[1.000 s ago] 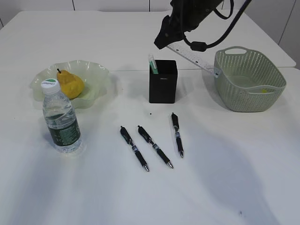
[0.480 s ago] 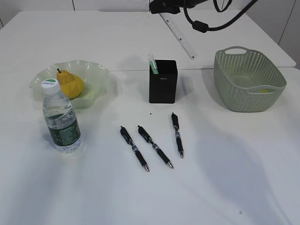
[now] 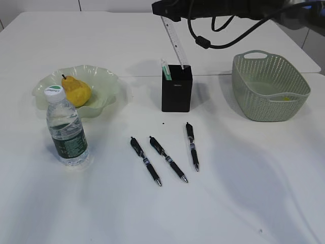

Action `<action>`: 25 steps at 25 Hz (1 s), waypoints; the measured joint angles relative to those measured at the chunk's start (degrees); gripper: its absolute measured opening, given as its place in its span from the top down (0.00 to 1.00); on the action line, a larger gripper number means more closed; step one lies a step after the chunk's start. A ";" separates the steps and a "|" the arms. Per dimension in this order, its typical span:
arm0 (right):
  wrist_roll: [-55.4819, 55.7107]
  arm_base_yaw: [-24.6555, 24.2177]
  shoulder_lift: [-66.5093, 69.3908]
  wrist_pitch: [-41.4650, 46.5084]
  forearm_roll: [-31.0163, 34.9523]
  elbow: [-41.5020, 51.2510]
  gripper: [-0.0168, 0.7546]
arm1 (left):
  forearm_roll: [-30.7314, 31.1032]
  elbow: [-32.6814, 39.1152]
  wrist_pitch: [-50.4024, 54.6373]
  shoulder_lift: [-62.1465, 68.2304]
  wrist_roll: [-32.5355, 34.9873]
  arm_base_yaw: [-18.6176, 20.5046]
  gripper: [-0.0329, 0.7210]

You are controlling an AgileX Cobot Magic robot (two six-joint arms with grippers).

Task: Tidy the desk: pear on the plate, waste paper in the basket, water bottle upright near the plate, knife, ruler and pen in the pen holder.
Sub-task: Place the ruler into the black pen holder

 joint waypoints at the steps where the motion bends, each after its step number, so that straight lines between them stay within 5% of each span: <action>1: -1.41 0.00 0.41 -0.78 1.27 0.00 0.61 | 0.00 0.00 0.00 0.00 0.00 0.00 0.35; 9: -8.60 0.00 3.89 -4.34 10.73 0.00 0.61 | 0.00 0.00 0.10 0.00 0.00 0.00 0.35; 25: -10.98 0.00 8.29 -5.63 14.07 0.00 0.61 | 0.00 0.00 0.10 0.10 0.00 0.00 0.35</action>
